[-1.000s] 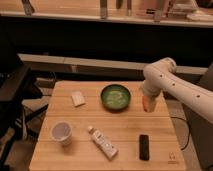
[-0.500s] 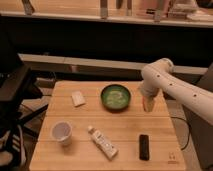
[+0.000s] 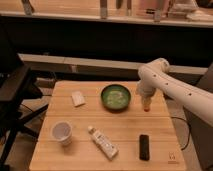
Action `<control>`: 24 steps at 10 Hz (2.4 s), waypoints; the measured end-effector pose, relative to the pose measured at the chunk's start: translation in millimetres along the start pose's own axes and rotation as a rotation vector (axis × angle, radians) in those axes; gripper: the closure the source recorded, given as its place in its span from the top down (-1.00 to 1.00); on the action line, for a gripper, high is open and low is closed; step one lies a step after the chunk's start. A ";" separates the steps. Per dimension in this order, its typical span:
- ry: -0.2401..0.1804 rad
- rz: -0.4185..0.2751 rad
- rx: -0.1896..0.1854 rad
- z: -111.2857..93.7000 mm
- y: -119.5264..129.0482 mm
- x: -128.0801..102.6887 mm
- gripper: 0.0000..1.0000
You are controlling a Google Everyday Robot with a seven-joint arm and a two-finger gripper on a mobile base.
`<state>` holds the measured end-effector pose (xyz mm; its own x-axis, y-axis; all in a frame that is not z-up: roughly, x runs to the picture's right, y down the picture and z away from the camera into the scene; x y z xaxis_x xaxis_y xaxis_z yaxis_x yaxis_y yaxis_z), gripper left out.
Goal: Push the ceramic bowl across the table
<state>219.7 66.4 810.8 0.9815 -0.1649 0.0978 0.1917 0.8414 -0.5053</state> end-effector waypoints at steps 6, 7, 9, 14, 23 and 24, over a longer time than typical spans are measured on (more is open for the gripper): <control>-0.011 -0.003 -0.006 12.1 -8.4 -13.4 -0.95; -0.012 -0.002 -0.005 13.2 -9.2 -14.1 -1.00; -0.028 -0.022 -0.024 26.2 -15.2 -25.4 -1.00; -0.046 -0.046 -0.061 45.1 -18.9 -35.0 -1.00; -0.055 -0.080 -0.085 65.7 -30.8 -50.9 -1.00; -0.056 -0.081 -0.086 66.4 -31.4 -51.5 -1.00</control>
<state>163.2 82.7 878.6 0.9617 -0.1998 0.1876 0.2721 0.7786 -0.5654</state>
